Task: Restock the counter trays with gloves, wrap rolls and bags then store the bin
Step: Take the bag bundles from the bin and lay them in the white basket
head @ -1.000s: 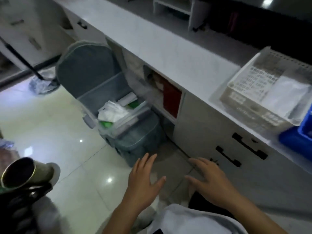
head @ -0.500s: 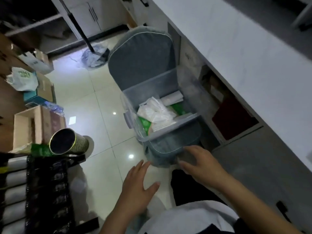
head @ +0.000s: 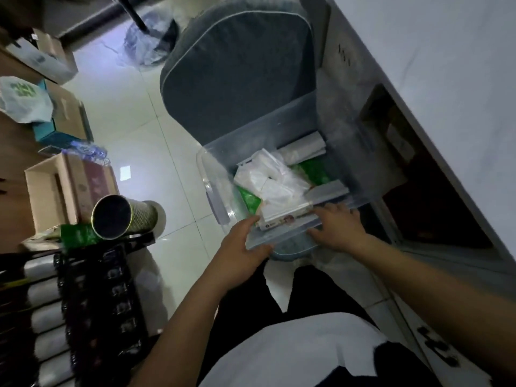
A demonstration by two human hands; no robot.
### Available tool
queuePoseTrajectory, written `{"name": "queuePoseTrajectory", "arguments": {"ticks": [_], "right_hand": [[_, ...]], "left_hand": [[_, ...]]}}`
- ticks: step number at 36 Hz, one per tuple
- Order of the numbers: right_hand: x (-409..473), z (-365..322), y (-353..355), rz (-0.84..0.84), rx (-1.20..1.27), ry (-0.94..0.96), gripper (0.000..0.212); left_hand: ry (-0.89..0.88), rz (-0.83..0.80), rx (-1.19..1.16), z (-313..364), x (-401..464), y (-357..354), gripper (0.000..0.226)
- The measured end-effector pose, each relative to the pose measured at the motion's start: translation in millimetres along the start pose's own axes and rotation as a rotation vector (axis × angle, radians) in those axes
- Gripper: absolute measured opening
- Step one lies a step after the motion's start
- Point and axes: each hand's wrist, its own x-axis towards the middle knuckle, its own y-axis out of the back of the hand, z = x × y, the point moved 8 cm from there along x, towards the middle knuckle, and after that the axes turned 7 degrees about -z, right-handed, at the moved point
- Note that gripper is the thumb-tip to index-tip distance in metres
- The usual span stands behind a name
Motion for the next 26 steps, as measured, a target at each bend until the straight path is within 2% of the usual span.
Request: {"name": "queuePoseTrajectory", "arguments": {"ticks": [2, 4, 6, 11, 14, 17, 20, 22, 26], "right_hand": [[11.5, 8.6, -6.4, 0.025, -0.047, -0.002, 0.066], [17.7, 15.0, -12.7, 0.029, -0.099, -0.003, 0.071], [19.5, 19.1, -18.6, 0.024, -0.119, -0.001, 0.071], [9.7, 15.2, -24.4, 0.060, -0.125, -0.039, 0.056], [7.8, 16.0, -20.8, 0.095, -0.078, -0.099, 0.048], [13.0, 15.0, -12.8, 0.160, -0.002, -0.177, 0.037], [22.8, 12.5, -4.5, 0.207, 0.032, -0.270, 0.029], [25.6, 13.4, 2.3, 0.240, 0.046, -0.335, 0.025], [28.5, 13.4, 10.4, 0.298, 0.114, -0.440, 0.021]], "left_hand": [[0.075, -0.042, -0.082, -7.9, 24.0, -3.4, 0.060], [0.124, -0.038, -0.179, -14.3, 50.9, -3.5, 0.053], [0.194, -0.021, -0.290, -22.9, 82.1, -3.3, 0.056], [0.435, -0.053, -0.566, -55.7, 163.1, -10.5, 0.059], [0.508, -0.020, -0.532, -76.7, 209.6, -9.8, 0.054], [0.522, 0.050, -0.457, -95.5, 250.7, -5.0, 0.069], [0.608, 0.043, -0.526, -120.1, 288.6, -12.0, 0.080], [0.688, 0.074, -0.645, -135.7, 305.5, -17.2, 0.074], [0.690, 0.098, -0.853, -153.3, 332.2, -24.7, 0.040]]}}
